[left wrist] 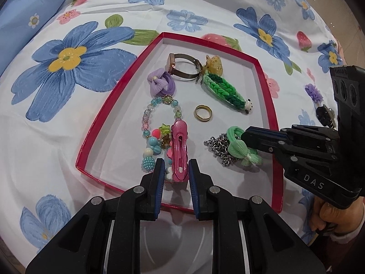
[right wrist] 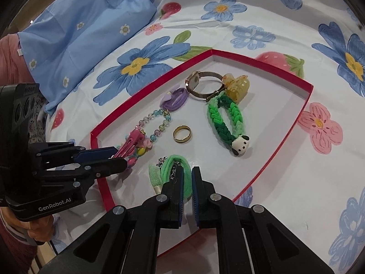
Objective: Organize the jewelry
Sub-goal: 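Carry the pink clip with the left tool while the right tool carries the green tie into the tray, then open the left tool to release the clip while the right tool releases the green tie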
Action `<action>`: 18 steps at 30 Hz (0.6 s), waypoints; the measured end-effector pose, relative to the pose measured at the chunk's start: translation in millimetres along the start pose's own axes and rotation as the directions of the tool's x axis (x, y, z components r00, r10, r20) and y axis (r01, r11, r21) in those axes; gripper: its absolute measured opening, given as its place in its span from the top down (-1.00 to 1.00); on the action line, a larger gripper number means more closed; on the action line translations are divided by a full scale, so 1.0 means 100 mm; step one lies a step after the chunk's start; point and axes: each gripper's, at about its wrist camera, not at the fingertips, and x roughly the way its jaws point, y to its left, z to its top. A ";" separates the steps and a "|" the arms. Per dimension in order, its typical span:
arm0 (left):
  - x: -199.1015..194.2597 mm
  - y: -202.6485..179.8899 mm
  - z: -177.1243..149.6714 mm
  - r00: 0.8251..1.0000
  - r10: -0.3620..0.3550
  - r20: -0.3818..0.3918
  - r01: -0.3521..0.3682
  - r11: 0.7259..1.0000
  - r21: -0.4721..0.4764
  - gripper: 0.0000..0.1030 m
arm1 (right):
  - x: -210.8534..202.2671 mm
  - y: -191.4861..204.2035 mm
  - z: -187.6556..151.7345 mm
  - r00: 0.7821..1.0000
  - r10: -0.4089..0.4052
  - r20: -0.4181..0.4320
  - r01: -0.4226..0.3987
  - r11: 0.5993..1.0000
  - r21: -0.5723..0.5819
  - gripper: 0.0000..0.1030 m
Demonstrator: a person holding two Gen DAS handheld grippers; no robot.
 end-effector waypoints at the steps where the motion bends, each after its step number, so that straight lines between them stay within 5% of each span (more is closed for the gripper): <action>1: 0.01 0.00 0.00 1.000 0.002 0.001 -0.002 1.000 0.001 0.63 | 0.00 0.00 0.00 1.000 0.005 0.001 -0.005 1.000 0.002 0.79; 18: 0.01 -0.03 -0.02 1.000 0.028 0.001 -0.028 1.000 0.008 0.62 | -0.11 -0.01 -0.02 0.999 0.026 0.025 -0.027 0.999 0.025 0.52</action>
